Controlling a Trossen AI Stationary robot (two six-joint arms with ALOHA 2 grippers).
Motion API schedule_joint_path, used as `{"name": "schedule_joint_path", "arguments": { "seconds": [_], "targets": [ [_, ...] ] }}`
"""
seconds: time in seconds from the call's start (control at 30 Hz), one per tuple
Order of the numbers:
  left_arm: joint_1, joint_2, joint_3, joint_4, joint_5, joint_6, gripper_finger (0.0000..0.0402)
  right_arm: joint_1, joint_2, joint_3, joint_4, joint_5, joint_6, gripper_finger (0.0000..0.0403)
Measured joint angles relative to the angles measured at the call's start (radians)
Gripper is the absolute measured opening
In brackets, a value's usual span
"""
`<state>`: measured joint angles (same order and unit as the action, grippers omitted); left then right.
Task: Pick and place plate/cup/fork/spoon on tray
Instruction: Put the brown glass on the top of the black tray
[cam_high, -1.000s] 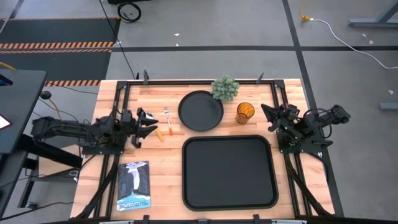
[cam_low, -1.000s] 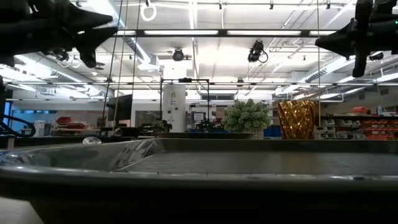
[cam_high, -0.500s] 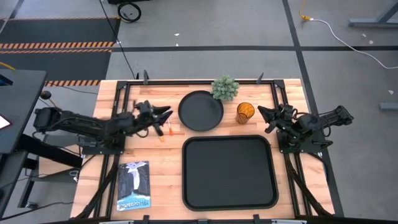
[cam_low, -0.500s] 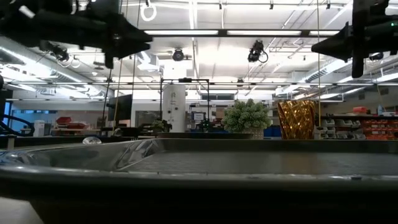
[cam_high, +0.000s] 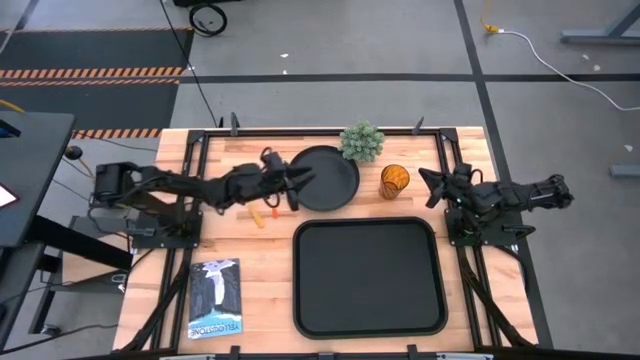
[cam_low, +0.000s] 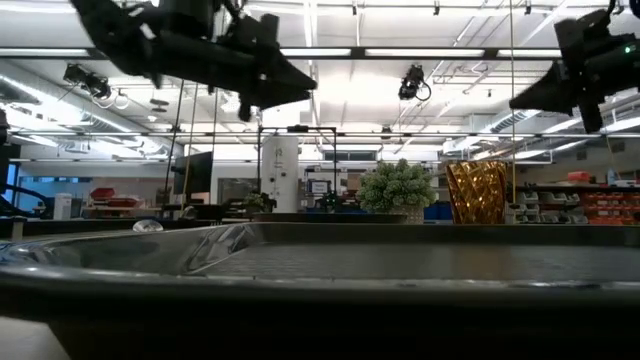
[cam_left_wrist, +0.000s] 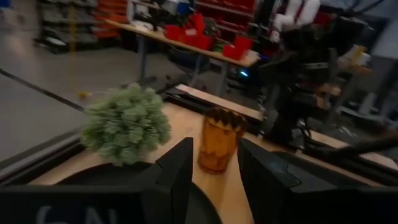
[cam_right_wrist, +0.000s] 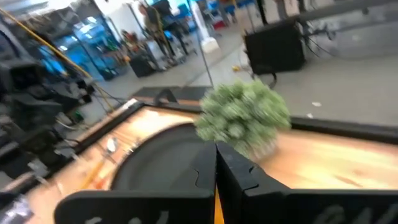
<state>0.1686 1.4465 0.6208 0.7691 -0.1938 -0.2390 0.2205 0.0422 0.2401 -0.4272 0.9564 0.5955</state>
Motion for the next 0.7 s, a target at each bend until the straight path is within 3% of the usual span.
{"name": "schedule_joint_path", "arguments": {
  "seconds": [0.13,0.33,0.47,0.7],
  "targets": [
    [0.033,0.079,0.073,-0.025,0.102,0.035,0.0135,-0.022,0.013,0.0,-0.083,-0.008,0.107,0.0009],
    [0.088,0.187,0.219,-0.146,0.199,0.125,0.0135,-0.079,0.102,0.0,-0.06,-0.021,0.146,0.0009],
    [0.12,0.267,0.348,-0.257,0.271,0.193,0.0135,-0.157,0.195,0.009,-0.007,-0.106,0.131,0.0009],
    [0.138,0.415,0.599,-0.5,0.371,0.252,0.0135,-0.305,0.345,0.101,-0.111,-0.213,0.142,0.0009]
  ]
}}
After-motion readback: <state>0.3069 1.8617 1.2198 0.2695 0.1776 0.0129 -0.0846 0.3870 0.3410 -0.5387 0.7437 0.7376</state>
